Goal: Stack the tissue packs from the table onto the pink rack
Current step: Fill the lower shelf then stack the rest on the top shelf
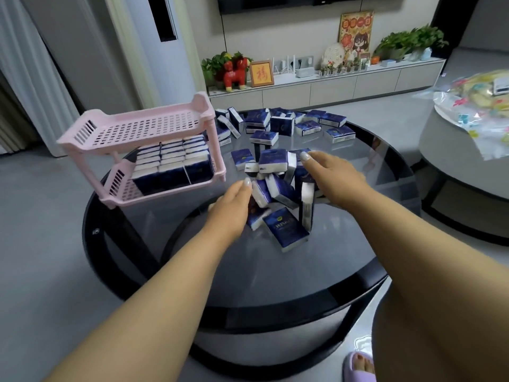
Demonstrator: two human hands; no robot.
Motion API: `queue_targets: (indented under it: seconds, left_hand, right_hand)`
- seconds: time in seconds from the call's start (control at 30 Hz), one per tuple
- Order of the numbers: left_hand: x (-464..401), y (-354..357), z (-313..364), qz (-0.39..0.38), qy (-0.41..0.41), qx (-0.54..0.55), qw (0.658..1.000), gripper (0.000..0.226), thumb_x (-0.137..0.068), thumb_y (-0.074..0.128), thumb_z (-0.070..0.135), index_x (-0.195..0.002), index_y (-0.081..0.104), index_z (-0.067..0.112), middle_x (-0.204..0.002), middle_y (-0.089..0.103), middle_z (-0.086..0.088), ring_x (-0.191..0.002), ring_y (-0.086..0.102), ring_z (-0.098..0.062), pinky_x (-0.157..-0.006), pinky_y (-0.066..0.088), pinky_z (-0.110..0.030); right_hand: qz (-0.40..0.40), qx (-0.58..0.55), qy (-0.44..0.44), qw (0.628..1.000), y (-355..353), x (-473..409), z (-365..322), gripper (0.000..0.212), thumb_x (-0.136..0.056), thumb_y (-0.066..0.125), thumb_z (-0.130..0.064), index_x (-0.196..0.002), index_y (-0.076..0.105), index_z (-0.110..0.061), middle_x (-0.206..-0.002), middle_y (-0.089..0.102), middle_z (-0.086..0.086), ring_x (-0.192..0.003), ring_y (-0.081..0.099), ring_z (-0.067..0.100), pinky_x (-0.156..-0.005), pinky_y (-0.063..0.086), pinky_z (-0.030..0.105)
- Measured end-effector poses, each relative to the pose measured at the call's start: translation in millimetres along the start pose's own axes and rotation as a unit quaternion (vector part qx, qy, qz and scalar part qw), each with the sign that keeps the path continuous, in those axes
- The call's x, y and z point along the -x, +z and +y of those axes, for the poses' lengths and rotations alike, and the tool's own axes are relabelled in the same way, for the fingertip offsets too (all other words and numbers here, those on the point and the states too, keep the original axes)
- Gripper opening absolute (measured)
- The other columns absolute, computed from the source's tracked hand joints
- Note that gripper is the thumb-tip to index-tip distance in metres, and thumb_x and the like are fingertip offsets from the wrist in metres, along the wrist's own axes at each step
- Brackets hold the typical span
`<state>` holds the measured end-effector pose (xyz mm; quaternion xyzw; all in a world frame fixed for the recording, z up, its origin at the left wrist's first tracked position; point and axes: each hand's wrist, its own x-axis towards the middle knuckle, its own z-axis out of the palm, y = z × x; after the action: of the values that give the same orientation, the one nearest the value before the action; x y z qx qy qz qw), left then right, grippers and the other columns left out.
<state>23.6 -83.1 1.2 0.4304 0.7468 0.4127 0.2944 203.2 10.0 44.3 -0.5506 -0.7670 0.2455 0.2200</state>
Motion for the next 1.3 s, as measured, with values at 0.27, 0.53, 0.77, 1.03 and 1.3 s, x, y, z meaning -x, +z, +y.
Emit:
queue_targets:
  seconds: [0.27,0.53,0.77,1.03,1.3]
  left_hand:
    - [33,-22,-31,0.002,0.013,-0.05,0.999,0.048,-0.093,0.054,0.047,-0.137,0.048,0.03,-0.136,0.05,0.003,-0.121,0.049,-0.014,-0.101,0.04,-0.031]
    - [36,-27,-38,-0.005,-0.005,-0.138,0.99,0.074,-0.083,0.067,0.048,-0.147,0.037,0.023,-0.109,0.053,-0.005,-0.093,0.056,-0.02,-0.077,0.043,-0.03]
    - [39,-33,-34,0.038,0.039,-0.194,0.979,0.038,-0.076,0.076,0.046,-0.097,0.061,0.019,-0.099,0.054,0.006,-0.082,0.054,-0.011,-0.06,0.038,-0.017]
    - [49,-38,-37,0.015,0.064,-0.195,0.979,0.077,-0.072,0.073,0.059,-0.138,0.045,0.028,-0.126,0.049,0.007,-0.112,0.051,-0.012,-0.095,0.046,-0.033]
    - [45,-45,-42,-0.019,-0.053,0.108,0.993,0.039,-0.086,0.067,0.038,-0.119,0.062,0.016,-0.116,0.068,-0.004,-0.101,0.066,-0.018,-0.091,0.055,-0.037]
  right_hand:
    - [-0.057,0.016,-0.055,0.997,8,58,-19,0.062,-0.086,0.055,-0.053,-0.14,0.038,-0.028,-0.147,0.038,-0.004,-0.132,0.038,0.02,-0.099,0.036,0.035]
    - [-0.102,0.105,-0.147,0.978,33,71,-29,0.083,-0.076,0.074,-0.041,-0.145,0.03,-0.024,-0.146,0.038,-0.003,-0.134,0.033,0.018,-0.106,0.031,0.03]
    - [0.022,0.261,-0.091,0.961,31,83,-42,0.065,-0.074,0.06,-0.068,-0.097,0.031,-0.014,-0.093,0.042,0.004,-0.088,0.047,0.026,-0.07,0.036,0.031]
    - [-0.049,0.268,-0.069,0.96,56,84,-46,0.048,-0.079,0.059,-0.05,-0.097,0.033,-0.014,-0.069,0.044,-0.003,-0.066,0.047,0.023,-0.045,0.026,0.026]
    - [-0.139,-0.093,-0.002,0.986,59,77,-46,0.034,-0.078,0.067,-0.042,-0.099,0.048,-0.023,-0.087,0.061,0.001,-0.076,0.063,0.02,-0.073,0.055,0.043]
